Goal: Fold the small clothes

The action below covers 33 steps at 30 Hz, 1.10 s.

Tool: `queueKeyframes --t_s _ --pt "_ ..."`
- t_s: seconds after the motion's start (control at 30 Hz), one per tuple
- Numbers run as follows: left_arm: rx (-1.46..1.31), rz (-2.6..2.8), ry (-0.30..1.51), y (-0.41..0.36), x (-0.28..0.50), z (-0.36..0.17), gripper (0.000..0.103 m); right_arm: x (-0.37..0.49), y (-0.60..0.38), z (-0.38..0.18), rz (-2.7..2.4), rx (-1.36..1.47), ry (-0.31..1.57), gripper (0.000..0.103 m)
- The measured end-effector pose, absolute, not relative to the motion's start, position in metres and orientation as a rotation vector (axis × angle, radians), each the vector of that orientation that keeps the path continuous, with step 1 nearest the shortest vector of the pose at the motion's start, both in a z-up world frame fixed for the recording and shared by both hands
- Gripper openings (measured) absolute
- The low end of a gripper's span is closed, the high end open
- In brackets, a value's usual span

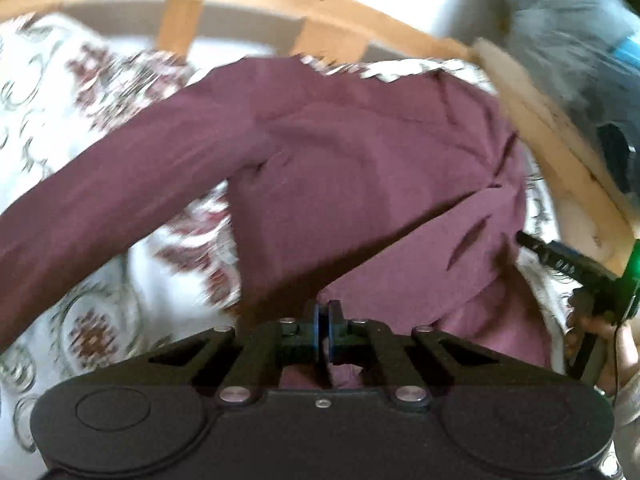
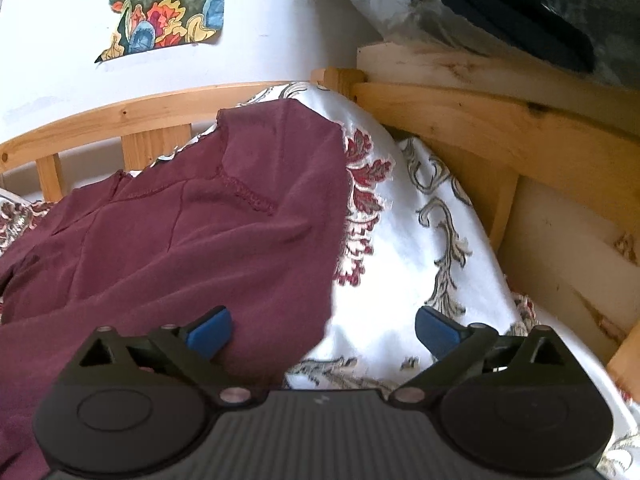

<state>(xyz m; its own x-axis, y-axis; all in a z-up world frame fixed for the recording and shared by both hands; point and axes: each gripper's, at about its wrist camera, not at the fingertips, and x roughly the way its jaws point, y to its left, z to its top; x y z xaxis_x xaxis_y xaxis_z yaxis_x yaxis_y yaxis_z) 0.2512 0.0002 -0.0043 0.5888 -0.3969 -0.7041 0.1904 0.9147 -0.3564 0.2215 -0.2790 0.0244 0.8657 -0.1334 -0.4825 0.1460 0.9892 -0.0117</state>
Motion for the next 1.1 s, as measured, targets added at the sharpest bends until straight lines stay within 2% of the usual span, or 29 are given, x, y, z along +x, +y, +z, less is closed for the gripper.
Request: queueKeyframes --t_s 0.13,0.33,0.43,0.53,0.6,0.73,0.8,0.97,1.1 --pt "-0.267 -0.332 0.950 0.002 0.257 -0.020 0.003 0.240 -0.280 0.026 -0.172 0.025 0.464 0.103" --pt "-0.187 -0.325 0.961 -0.012 0.260 -0.030 0.005 0.276 -0.287 0.028 -0.323 -0.007 0.433 0.103" --pt "-0.150 -0.314 0.961 -0.017 0.260 -0.033 0.011 0.289 -0.295 0.024 -0.367 -0.019 0.451 0.103" --pt "-0.133 -0.303 0.947 -0.019 0.257 -0.030 0.022 0.285 -0.297 0.027 -0.354 0.017 0.458 0.103" --pt "-0.128 -0.296 0.921 -0.018 0.253 -0.027 0.039 0.272 -0.294 0.031 -0.325 0.037 0.453 0.103" --pt "-0.099 -0.264 0.861 -0.015 0.240 -0.019 0.056 0.237 -0.277 0.043 -0.229 0.048 0.453 0.103" --pt "-0.089 -0.235 0.833 -0.012 0.231 -0.016 0.071 0.217 -0.266 0.049 -0.174 0.071 0.449 0.103" --pt "-0.046 -0.155 0.744 0.000 0.203 -0.006 0.089 0.162 -0.232 0.060 -0.094 0.178 0.461 0.103" --pt "-0.019 -0.017 0.680 0.025 0.168 -0.014 0.092 0.123 -0.201 0.053 -0.048 0.350 0.480 0.103"
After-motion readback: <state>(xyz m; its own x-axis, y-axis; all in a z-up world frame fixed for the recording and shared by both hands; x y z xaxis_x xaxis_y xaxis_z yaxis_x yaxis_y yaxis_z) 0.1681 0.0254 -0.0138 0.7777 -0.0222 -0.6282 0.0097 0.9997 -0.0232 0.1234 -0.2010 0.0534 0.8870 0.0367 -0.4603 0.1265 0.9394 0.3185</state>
